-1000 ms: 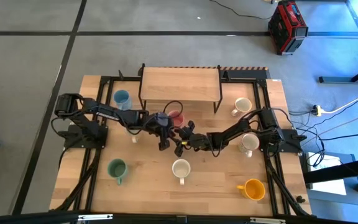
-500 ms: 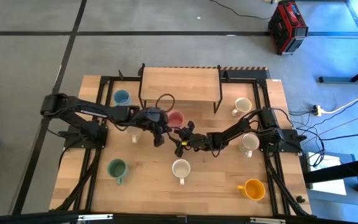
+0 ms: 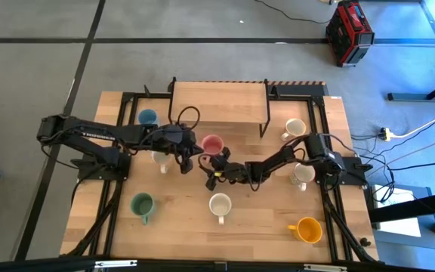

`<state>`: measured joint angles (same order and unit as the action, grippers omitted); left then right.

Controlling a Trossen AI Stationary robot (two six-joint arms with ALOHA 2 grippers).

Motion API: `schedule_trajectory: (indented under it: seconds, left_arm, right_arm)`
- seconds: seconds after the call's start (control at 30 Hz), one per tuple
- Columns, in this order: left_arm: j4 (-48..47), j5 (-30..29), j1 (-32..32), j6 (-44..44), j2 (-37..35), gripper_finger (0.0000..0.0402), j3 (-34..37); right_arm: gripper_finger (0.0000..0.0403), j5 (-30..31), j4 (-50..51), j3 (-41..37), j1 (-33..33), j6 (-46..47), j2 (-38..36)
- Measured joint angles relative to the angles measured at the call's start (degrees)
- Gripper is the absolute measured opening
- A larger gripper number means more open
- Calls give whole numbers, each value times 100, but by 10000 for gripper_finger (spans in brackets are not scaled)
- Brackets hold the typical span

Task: Place coffee mugs
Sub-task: Put the pink mug on the shelf

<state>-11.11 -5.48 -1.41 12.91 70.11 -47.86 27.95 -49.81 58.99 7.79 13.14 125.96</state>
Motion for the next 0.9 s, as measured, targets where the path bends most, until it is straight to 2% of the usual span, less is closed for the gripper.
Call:
schedule_trajectory:
  seconds: [0.1, 0.27, 0.43, 0.63, 0.9]
  left_arm:
    - [-5, 25, 2, 0, 0, 9, 0]
    - [-9, 44, 0, 0, -6, 9, 0]
    - [-69, 49, -1, 0, -74, 9, -2]
    - [-252, 66, 0, 0, -459, 9, -2]
    - [-660, 61, -1, 4, -1283, 9, -3]
  right_arm:
    - [122, 25, -4, 76, -2, -40, 36]
    - [22, 35, -6, 52, 7, -160, 31]
    - [32, -84, 48, 45, 9, -211, 1]
    - [17, -688, 354, 36, 44, -351, -266]
    - [15, -948, 1380, 16, 248, -421, -1201]
